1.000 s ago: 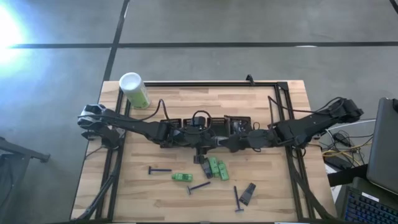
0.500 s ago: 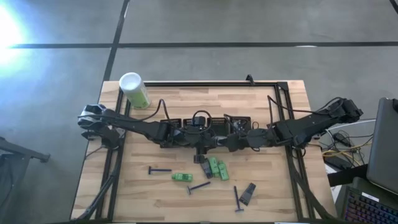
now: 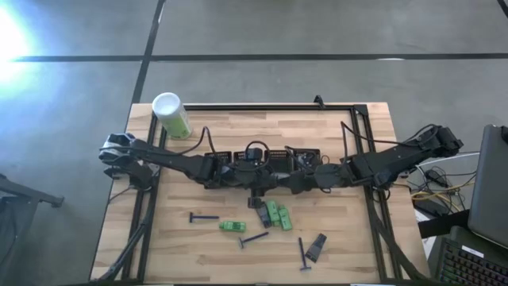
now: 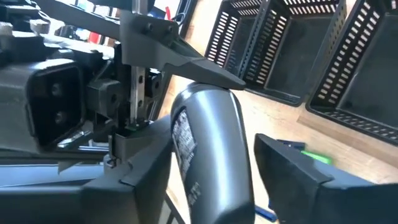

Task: Pick & Place Travel size toiletries
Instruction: Put the gray deodorant into the right black basket

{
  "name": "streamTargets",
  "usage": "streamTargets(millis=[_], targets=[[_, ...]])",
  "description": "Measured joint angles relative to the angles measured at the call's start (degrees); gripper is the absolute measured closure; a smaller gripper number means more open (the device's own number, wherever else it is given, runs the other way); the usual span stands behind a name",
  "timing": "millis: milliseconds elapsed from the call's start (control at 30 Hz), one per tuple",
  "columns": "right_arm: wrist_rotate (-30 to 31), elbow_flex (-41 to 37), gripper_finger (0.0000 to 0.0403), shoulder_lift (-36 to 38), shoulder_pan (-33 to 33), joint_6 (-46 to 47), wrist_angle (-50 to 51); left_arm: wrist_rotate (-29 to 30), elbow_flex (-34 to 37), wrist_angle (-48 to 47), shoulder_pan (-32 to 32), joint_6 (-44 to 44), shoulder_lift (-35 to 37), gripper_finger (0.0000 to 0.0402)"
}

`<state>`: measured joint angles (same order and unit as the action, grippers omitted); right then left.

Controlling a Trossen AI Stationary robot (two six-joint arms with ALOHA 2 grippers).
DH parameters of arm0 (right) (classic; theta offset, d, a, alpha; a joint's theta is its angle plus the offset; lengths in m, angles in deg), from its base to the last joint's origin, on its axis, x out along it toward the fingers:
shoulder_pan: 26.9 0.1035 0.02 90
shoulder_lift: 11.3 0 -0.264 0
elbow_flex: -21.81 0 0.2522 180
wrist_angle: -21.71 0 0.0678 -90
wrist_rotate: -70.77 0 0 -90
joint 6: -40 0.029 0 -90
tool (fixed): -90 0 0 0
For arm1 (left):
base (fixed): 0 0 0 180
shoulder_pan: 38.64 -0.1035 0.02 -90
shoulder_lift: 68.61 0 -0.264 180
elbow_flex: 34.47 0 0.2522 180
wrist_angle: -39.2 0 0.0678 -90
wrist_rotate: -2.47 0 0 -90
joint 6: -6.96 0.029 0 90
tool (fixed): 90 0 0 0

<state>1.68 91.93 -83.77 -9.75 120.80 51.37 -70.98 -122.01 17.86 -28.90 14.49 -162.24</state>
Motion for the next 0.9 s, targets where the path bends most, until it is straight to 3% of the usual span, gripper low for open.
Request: streamTargets(millis=[200,400,567,900], targets=[[-0.8,0.0,0.0117,-0.1,-0.6,-0.9,0.1,0.0,0.0,0.2,0.0,0.0,0.0,0.0204],[-0.4,0.0,0.0093,-0.2,-1.6,-1.7,-2.0,0.0,0.0,1.5,0.0,0.4,0.0,0.0204],[-0.4,0.0,0.0094,-0.2,-1.7,-1.9,-1.8,-0.1,0.0,1.6,0.0,0.4,0.0,0.0204],[0.0,0.0,0.0133,-0.2,-2.0,-1.9,-1.6,-0.1,0.0,3.5,-0.2,1.1,0.0,0.0204]])
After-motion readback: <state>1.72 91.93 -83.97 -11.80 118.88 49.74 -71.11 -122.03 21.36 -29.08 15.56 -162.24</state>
